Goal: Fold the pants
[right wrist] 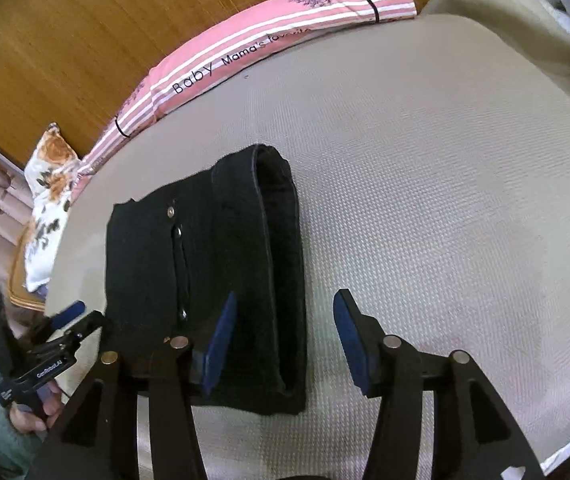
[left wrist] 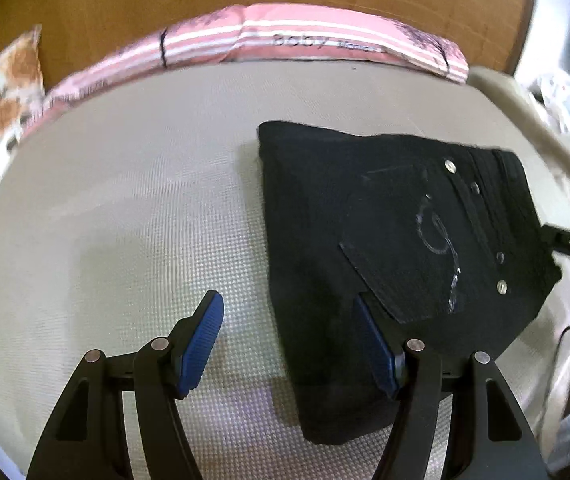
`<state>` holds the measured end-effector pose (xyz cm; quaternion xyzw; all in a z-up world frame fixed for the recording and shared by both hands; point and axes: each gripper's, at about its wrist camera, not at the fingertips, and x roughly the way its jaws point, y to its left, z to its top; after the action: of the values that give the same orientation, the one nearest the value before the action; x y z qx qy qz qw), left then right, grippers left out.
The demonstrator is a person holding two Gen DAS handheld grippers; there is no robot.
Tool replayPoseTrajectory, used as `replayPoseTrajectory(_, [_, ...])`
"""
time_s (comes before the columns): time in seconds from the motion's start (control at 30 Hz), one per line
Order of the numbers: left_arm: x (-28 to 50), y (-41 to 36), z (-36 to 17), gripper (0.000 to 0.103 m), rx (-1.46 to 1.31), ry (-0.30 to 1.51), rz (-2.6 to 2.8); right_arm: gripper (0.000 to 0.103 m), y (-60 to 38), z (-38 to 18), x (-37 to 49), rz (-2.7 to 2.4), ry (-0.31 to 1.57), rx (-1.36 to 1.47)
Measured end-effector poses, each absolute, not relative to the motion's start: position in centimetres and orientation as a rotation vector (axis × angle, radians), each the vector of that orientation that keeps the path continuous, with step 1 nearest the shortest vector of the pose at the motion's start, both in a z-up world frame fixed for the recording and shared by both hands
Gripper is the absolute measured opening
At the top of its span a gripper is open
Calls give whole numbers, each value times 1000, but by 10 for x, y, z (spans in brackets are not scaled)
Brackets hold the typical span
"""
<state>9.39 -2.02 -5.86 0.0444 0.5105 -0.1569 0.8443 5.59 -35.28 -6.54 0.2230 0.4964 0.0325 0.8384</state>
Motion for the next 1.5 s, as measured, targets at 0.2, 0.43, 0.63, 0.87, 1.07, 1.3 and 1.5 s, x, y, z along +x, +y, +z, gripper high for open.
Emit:
replayPoseTrajectory(0.2, [109,3,-67,67,-81,1162,-379,49,-360,-79,63,97,1082,533])
replayPoseTrajectory(0.43, [121,9,-87,67,-222,1269,-454,52,-372,-98,65,128,1101,614])
replayPoseTrajectory(0.63, [128,7,-94,67,-314,1312,-534,50,-381,-108,67,212,1107,683])
replayPoseTrajectory(0.87, [140,8,-103,68,-443,1336,-655,41,-391,-127,71,364,1117,824])
replayPoseTrajectory(1.07, [159,5,-108,69,-514,1353,-711,39,-384,-135,95,449,1112,888])
replayPoseTrajectory(1.3, [162,-10,-106,69,-450,1283,-715,36,-367,-138,120,481,1118,883])
replayPoseTrajectory(1.5, [155,-15,-104,42,-319,1275,-610,32,-364,-135,115,422,1097,884])
